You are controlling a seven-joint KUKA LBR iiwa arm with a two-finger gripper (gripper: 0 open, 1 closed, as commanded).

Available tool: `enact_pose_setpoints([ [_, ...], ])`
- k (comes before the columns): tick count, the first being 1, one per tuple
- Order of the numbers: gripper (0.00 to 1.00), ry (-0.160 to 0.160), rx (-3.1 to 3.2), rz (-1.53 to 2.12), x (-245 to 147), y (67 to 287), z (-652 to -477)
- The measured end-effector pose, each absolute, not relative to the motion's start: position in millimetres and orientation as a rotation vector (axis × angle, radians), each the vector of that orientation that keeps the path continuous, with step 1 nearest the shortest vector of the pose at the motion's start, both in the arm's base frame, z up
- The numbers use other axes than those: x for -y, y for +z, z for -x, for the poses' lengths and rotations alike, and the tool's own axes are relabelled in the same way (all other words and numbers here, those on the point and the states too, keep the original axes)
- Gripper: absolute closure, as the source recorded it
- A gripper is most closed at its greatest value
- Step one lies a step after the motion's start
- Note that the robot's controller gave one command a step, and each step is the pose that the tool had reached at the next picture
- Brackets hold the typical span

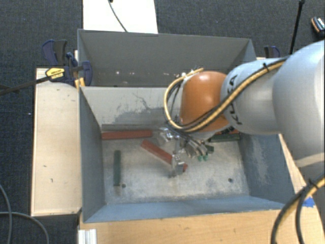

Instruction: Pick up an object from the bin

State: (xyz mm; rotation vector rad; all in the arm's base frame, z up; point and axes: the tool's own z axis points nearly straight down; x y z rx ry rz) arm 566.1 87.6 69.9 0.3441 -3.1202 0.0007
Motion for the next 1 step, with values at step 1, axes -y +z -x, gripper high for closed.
enact_pose_setpoints([
  [1,1.00,-0.001,3.122,-0.338,-88.5,70.6,-566.4],
])
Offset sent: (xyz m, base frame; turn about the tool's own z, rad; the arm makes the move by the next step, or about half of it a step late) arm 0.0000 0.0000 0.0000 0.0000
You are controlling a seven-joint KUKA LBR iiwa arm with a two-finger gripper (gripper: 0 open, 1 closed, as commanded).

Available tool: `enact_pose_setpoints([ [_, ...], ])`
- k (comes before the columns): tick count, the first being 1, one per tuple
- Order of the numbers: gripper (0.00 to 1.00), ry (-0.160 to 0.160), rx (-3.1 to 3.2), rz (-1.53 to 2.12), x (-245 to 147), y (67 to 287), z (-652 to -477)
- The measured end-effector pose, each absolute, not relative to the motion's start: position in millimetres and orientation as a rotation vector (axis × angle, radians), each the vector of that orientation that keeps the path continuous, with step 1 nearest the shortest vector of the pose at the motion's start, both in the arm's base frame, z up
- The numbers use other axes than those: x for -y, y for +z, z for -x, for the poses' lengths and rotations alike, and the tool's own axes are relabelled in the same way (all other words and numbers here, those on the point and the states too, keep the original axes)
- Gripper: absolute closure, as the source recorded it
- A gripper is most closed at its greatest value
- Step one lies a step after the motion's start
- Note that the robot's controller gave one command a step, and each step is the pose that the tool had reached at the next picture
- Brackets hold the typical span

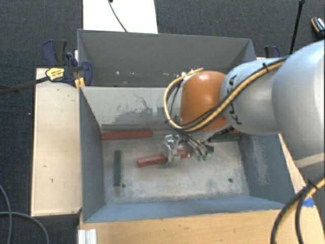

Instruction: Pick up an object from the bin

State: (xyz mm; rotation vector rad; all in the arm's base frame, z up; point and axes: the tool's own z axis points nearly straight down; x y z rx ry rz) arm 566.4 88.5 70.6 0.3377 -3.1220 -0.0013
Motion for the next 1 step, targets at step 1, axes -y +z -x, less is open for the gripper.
enact_pose_setpoints([
  [1,1.00,0.000,3.136,-0.328,-69.7,218.4,-573.0],
])
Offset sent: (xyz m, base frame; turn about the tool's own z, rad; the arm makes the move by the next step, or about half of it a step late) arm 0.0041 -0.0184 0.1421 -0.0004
